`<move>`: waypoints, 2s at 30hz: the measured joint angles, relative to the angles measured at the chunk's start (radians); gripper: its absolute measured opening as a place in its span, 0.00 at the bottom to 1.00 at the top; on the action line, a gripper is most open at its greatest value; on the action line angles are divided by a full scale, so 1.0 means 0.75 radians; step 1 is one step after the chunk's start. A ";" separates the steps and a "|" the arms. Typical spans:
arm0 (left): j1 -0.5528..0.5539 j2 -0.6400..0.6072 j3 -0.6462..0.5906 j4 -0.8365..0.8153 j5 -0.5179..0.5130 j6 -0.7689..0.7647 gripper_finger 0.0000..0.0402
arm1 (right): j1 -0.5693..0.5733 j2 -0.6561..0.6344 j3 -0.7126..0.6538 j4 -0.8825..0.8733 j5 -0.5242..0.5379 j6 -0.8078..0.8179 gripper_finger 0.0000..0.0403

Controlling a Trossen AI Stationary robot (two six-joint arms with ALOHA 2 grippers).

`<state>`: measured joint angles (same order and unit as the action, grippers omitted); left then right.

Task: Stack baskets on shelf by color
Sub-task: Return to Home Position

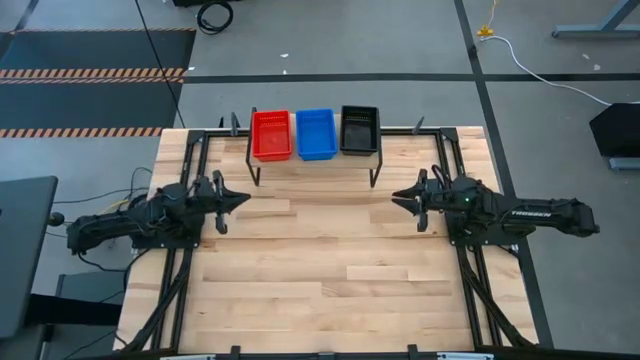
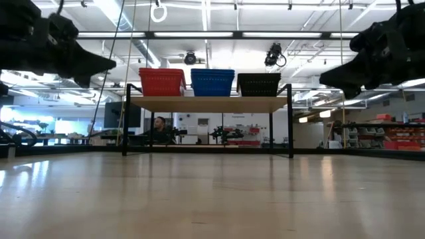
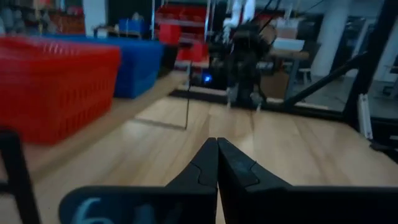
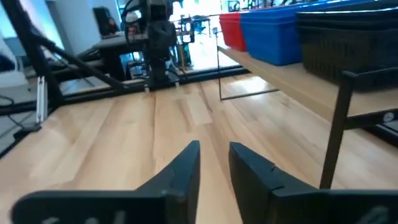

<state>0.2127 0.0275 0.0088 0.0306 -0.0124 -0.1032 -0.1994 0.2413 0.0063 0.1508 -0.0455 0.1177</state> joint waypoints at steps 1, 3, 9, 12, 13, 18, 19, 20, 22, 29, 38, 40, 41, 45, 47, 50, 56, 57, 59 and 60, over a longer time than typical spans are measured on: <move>-0.022 -0.003 -0.001 0.010 -0.011 0.015 0.01 | 0.011 0.001 0.000 -0.001 0.001 -0.016 0.21; -0.063 -0.004 0.000 0.025 -0.042 0.028 0.00 | 0.031 0.004 0.000 -0.002 0.000 -0.045 0.16; -0.160 -0.002 -0.001 0.012 -0.163 0.067 0.00 | 0.078 0.011 0.000 0.026 -0.010 -0.057 0.02; -0.160 -0.002 -0.001 0.015 -0.176 0.107 0.02 | 0.080 0.011 0.000 0.020 -0.010 -0.057 0.02; -0.160 -0.002 -0.001 0.015 -0.176 0.107 0.03 | 0.080 0.011 0.000 0.019 -0.010 -0.058 0.02; -0.160 -0.002 -0.001 0.011 -0.161 0.067 0.07 | 0.081 0.012 0.000 0.048 -0.016 -0.097 0.01; -0.160 -0.002 -0.001 0.010 -0.156 0.067 0.07 | 0.081 0.012 0.000 0.047 -0.016 -0.099 0.01; -0.160 -0.002 -0.001 0.010 -0.154 0.066 0.07 | 0.081 0.012 0.000 0.047 -0.015 -0.098 0.01; -0.160 -0.002 -0.001 0.009 -0.153 0.079 0.06 | 0.081 0.012 0.000 0.048 -0.015 -0.078 0.01; -0.160 -0.002 -0.001 0.008 -0.153 0.194 0.03 | 0.081 0.012 0.000 0.199 -0.055 -0.074 0.01; -0.160 -0.002 -0.001 0.007 -0.152 0.294 0.06 | 0.081 0.012 0.000 0.225 -0.050 -0.079 0.01; -0.160 -0.002 -0.001 0.006 -0.152 0.304 0.07 | 0.081 0.012 0.000 0.114 -0.029 -0.051 0.01; -0.160 -0.002 -0.001 0.006 -0.152 0.304 0.07 | 0.081 0.012 0.000 0.061 -0.024 -0.041 0.01; -0.160 -0.002 -0.002 0.006 -0.152 0.304 0.07 | 0.081 -0.001 0.000 -0.001 -0.007 -0.029 0.01; -0.160 -0.002 -0.002 0.007 -0.152 0.300 0.06 | 0.081 -0.029 0.000 0.015 0.018 -0.036 0.01; -0.160 -0.002 -0.002 0.011 -0.153 0.294 0.05 | 0.081 -0.084 0.000 0.014 0.076 -0.031 0.01; -0.160 -0.002 -0.002 0.020 -0.153 0.293 0.05 | 0.080 -0.096 0.000 0.007 0.101 0.017 0.04; -0.160 -0.002 -0.002 0.020 -0.153 0.293 0.06 | 0.080 -0.094 0.000 0.006 0.098 0.017 0.05; -0.159 -0.002 -0.002 0.022 -0.153 0.294 0.06 | 0.080 -0.094 0.000 0.007 0.096 0.016 0.06; -0.160 -0.002 -0.002 0.024 -0.153 0.293 0.07 | 0.080 -0.094 0.000 0.007 0.096 0.015 0.06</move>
<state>0.0929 0.0259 0.0071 0.0482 -0.1272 0.1165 -0.1390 0.1707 0.0063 0.1558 0.0265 0.1292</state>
